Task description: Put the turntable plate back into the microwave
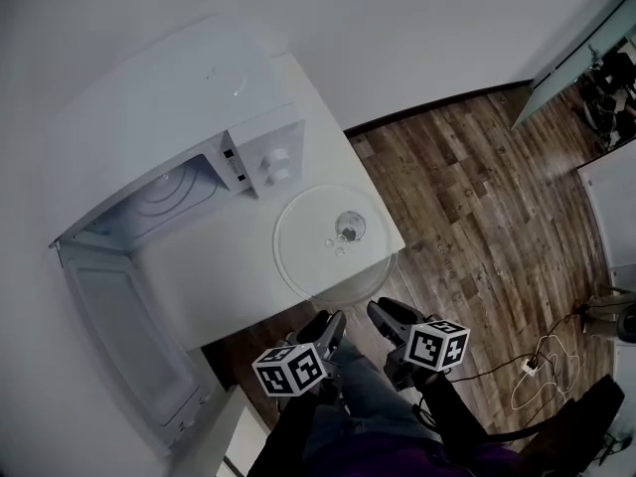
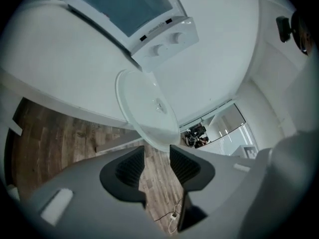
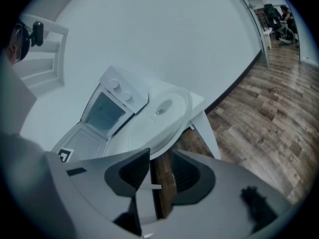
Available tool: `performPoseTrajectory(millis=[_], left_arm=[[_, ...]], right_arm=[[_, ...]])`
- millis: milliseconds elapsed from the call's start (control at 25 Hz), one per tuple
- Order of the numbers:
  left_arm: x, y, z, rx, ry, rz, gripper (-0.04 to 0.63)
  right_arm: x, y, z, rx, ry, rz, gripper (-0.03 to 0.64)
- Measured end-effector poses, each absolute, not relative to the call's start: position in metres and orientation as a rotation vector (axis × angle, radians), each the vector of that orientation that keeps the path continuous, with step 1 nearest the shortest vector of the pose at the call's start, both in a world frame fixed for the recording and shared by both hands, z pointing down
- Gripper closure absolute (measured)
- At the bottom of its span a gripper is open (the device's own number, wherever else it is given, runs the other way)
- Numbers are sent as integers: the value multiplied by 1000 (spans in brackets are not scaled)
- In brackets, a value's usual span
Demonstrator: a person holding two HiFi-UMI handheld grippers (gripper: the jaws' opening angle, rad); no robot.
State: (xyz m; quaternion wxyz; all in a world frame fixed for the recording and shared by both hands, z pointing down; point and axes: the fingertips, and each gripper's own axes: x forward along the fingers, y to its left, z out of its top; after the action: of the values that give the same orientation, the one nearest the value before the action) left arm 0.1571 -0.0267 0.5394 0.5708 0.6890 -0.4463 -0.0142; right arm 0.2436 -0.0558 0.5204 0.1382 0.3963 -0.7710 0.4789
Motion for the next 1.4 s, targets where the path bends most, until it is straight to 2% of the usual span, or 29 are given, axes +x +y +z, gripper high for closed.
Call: performPoseTrajectory(millis=[800, 1000, 1240, 1400], left_arm=[[146, -67, 558, 1468, -1145, -273, 416], [151, -67, 559, 1441, -1122, -302, 419], [159, -72, 556, 1450, -1104, -320, 476], [159, -72, 553, 1448, -1079, -357, 477]], right_arm=[[229, -88, 545, 1142, -2208, 1777, 479], [224, -90, 548, 1114, -2200, 1754, 479], [222, -91, 549, 1084, -2191, 1811, 488], [222, -92, 543, 1056, -2214, 1869, 514]])
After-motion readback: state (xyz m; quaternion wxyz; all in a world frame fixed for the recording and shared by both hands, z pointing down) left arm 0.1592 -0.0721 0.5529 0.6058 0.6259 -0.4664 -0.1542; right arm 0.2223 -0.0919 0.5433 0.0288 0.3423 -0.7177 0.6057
